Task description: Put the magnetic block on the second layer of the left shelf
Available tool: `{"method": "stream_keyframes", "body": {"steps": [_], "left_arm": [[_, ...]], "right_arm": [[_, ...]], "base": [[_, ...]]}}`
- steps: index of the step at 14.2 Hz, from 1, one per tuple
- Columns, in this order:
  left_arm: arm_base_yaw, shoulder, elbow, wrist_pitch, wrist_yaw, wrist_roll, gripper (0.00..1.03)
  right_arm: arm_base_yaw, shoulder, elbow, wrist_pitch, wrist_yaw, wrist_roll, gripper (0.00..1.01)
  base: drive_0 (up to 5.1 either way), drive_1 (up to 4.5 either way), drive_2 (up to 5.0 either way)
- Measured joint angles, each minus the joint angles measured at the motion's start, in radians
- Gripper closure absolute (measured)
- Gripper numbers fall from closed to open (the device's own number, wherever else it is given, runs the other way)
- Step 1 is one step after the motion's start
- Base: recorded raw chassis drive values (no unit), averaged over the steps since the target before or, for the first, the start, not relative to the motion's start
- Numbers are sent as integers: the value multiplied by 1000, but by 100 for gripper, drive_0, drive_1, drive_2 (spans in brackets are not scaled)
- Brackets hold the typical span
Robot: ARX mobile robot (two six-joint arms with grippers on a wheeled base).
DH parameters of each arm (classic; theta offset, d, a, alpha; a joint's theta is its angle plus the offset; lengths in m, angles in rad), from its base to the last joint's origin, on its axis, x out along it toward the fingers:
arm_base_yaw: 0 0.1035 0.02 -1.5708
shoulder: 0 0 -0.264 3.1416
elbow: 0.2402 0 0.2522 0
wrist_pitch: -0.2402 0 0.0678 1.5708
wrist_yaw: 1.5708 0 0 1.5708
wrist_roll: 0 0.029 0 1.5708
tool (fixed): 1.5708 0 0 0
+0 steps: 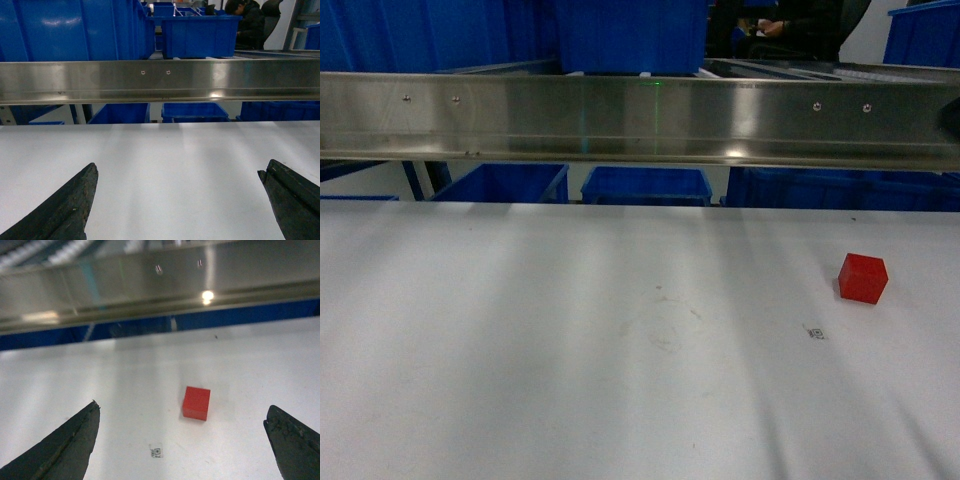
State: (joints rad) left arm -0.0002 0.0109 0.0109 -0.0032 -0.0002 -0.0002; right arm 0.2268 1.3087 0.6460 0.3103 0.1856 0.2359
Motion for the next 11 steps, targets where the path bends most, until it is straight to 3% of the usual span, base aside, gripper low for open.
{"method": "stream_keyframes", "body": {"steps": [2,4,7,8,9,10,11], "left_arm": [[0,0,0,0,0,0,5],[0,0,0,0,0,0,5],[0,0,0,1,0,0,5],[0,0,0,0,0,0,5],[0,0,0,0,0,0,5],[0,0,0,0,0,0,5],[0,0,0,0,0,0,5]], "right_arm": [[-11,251,206,-126,27,23,3],[-43,413,410,-173,58,16,3],[-77,394,424,-125,71,-1,3],[-55,385,425,-243,72,31,3],[-44,473,486,-388,143,52,3],[-59,599,569,-483,142,87,3],[-86,730,643,-499,98,152,3]], "base": [[0,0,0],[0,0,0],[0,0,0],[0,0,0],[0,0,0],[0,0,0],[0,0,0]]}}
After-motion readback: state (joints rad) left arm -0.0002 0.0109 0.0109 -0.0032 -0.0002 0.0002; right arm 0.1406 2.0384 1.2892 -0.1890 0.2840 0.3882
